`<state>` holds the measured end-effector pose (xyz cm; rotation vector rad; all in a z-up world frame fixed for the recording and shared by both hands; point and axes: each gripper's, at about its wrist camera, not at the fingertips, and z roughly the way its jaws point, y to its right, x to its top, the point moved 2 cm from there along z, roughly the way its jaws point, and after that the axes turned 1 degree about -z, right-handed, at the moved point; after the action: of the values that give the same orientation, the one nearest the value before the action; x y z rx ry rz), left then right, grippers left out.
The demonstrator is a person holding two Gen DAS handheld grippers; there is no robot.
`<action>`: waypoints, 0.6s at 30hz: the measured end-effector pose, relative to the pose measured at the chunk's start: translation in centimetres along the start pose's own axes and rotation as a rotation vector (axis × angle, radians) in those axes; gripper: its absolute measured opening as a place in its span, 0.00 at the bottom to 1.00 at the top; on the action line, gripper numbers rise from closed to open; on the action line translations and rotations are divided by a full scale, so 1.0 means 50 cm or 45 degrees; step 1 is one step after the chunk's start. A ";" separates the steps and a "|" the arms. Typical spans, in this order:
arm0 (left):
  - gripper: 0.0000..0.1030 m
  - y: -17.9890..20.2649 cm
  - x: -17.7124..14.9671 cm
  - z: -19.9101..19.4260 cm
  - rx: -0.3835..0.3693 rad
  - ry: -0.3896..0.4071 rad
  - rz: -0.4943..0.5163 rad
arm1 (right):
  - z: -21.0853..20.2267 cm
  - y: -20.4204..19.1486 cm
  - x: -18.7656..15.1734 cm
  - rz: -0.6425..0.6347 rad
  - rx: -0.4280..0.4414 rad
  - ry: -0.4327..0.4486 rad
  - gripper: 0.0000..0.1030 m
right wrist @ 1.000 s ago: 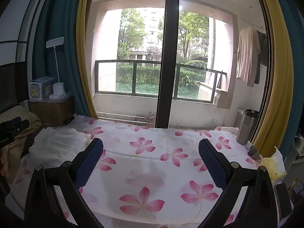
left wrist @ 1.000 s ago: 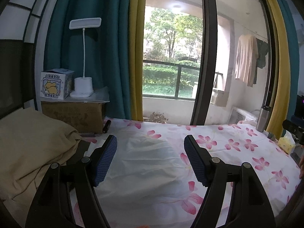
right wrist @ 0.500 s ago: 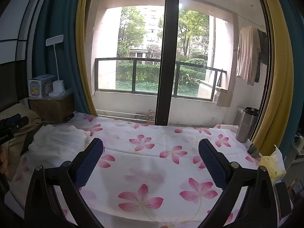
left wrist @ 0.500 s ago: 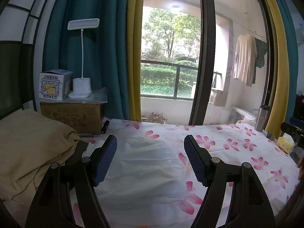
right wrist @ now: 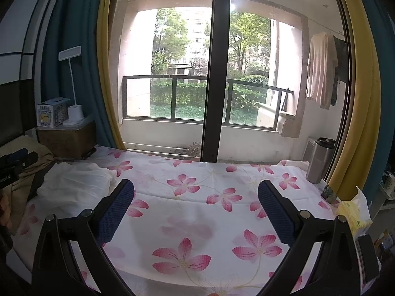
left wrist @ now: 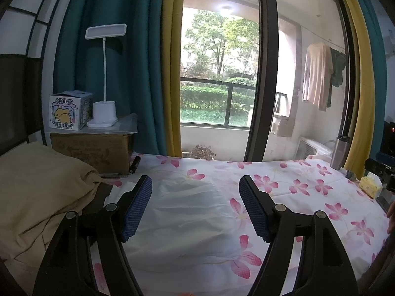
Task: Fold large clothes
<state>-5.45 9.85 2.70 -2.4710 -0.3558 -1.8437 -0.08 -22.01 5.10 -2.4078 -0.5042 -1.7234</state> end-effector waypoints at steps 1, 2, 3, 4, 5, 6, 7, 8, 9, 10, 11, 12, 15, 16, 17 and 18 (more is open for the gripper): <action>0.74 0.001 0.000 0.000 -0.001 0.002 0.001 | 0.000 0.001 0.000 0.000 0.000 0.000 0.97; 0.74 0.002 0.001 0.000 -0.001 0.002 0.002 | 0.000 0.001 0.000 0.000 0.001 0.000 0.97; 0.74 0.002 0.001 0.002 -0.002 0.002 0.003 | 0.000 0.001 0.000 0.001 0.001 0.000 0.97; 0.74 0.002 0.001 0.002 -0.002 0.002 0.003 | 0.000 0.002 0.000 0.002 0.001 -0.001 0.97; 0.74 0.003 0.001 0.002 -0.001 0.000 0.003 | 0.000 0.002 0.000 0.002 0.001 -0.001 0.97; 0.74 0.002 0.001 0.002 -0.002 -0.001 0.004 | 0.000 0.002 0.000 0.003 0.001 -0.001 0.97; 0.74 0.003 0.001 0.002 -0.002 -0.005 0.005 | 0.000 0.003 -0.001 0.005 0.002 -0.002 0.97; 0.74 0.003 0.000 0.002 -0.002 -0.006 0.005 | 0.000 0.003 0.000 0.006 0.002 -0.002 0.97; 0.74 0.003 0.000 0.002 -0.002 -0.007 0.006 | 0.000 0.004 -0.001 0.009 0.003 -0.002 0.97; 0.74 0.004 0.001 0.001 -0.002 -0.006 0.005 | 0.001 0.004 -0.001 0.009 0.003 -0.003 0.97; 0.74 0.004 0.001 0.001 -0.002 -0.004 0.005 | 0.001 0.004 -0.001 0.008 0.002 -0.004 0.97; 0.74 0.004 0.001 0.003 -0.003 -0.004 0.005 | 0.000 0.005 -0.002 0.010 0.002 -0.004 0.97; 0.74 0.004 0.001 0.008 -0.010 -0.009 0.009 | 0.002 0.006 -0.002 0.013 0.000 -0.005 0.97; 0.74 0.005 0.001 0.009 -0.015 -0.011 0.008 | 0.002 0.007 -0.002 0.015 -0.002 -0.005 0.97; 0.74 0.006 0.000 0.012 -0.020 -0.014 0.007 | 0.003 0.008 -0.003 0.016 -0.002 -0.006 0.97; 0.74 0.005 -0.001 0.013 -0.023 -0.017 0.006 | 0.004 0.008 -0.003 0.018 -0.002 -0.006 0.97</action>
<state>-4.79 9.69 2.50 -2.4950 -0.3356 -1.8374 0.20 -22.32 4.94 -2.4116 -0.4857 -1.7135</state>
